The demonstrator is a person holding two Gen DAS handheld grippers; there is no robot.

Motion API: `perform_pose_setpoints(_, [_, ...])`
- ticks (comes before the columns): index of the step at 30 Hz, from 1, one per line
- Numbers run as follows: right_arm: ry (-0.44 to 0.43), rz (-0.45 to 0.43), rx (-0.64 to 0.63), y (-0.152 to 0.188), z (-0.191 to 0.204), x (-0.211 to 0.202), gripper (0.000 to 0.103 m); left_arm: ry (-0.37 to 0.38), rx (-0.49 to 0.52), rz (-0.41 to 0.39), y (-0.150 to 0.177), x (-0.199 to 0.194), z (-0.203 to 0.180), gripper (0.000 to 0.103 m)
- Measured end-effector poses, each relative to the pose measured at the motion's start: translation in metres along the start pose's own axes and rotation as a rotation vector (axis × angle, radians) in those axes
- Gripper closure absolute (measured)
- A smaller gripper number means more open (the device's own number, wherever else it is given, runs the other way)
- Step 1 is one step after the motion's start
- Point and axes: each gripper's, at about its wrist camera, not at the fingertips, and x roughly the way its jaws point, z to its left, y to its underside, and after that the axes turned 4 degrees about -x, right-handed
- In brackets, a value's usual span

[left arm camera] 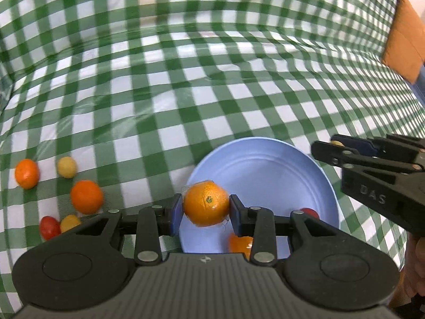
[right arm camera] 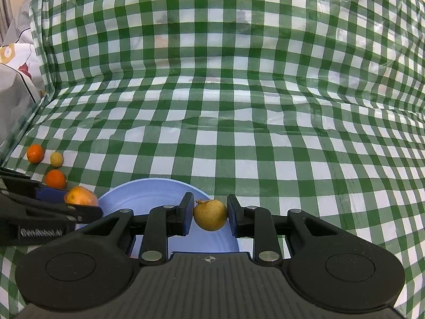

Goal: Organize fruits
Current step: 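Carry the orange in the left tool while the right tool carries the yellow fruit over the plate, then open the left tool to drop the orange while the right tool drops the yellow fruit onto the plate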

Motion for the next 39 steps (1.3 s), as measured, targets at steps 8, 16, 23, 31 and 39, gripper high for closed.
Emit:
perform_pose_setpoints(8, [-0.002,0.007,-0.006,0.002,0.000,0.002,0.075,0.007,0.059,0.000,0.009,-0.025,0.017,0.063])
perform_pose_setpoints(16, [-0.006,0.008,-0.016,0.001,0.001,0.002,0.075,0.021,0.101,-0.010,0.012,-0.039,0.018,0.063])
perform_pose_setpoints(23, [-0.014,0.010,-0.026,0.001,-0.003,0.004,0.075,0.024,0.097,-0.015,0.013,-0.037,0.012,0.062])
perform_pose_setpoints(31, [-0.003,0.015,-0.018,0.000,-0.002,0.005,0.067,0.028,0.091,-0.022,0.021,-0.045,-0.002,0.051])
perform_pose_setpoints(39, [0.000,0.013,-0.025,-0.001,0.005,0.007,0.064,0.026,0.078,-0.019,0.015,-0.032,-0.008,0.050])
